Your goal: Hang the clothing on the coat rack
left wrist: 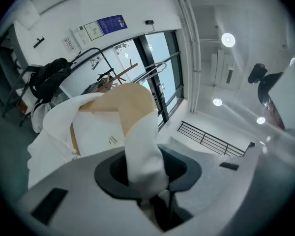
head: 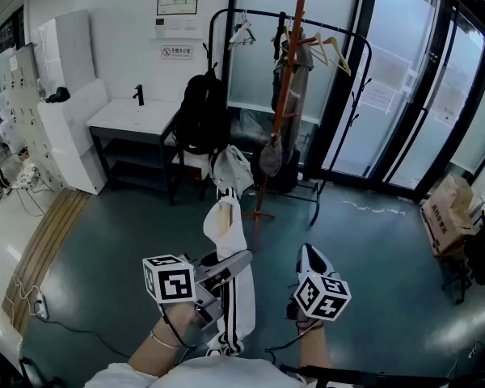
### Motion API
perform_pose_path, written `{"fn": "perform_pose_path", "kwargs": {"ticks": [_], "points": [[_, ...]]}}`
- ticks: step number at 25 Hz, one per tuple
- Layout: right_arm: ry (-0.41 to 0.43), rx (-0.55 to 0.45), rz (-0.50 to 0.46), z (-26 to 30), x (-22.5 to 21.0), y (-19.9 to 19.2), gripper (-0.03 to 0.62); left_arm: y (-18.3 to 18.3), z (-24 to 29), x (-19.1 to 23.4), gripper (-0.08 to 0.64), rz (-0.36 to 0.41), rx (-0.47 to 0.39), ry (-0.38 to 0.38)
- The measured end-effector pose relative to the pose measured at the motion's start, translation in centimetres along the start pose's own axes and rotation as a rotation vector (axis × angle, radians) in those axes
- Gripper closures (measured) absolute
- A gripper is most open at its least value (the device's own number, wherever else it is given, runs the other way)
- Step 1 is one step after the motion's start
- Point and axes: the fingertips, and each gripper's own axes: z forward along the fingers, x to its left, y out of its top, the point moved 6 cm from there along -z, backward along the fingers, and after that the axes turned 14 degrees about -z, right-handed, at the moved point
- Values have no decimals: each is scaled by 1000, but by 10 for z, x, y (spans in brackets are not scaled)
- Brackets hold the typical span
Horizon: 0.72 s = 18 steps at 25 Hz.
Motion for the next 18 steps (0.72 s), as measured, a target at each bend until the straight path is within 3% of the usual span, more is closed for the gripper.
{"fn": "perform_pose_path", "kwargs": {"ticks": [9, 18], "points": [[-21, 7, -24, 8, 10, 0, 570, 9, -5, 14, 439, 6, 14, 3], [-37, 10, 21, 16, 26, -1, 569, 26, -20, 24, 439, -12, 17, 8]]}}
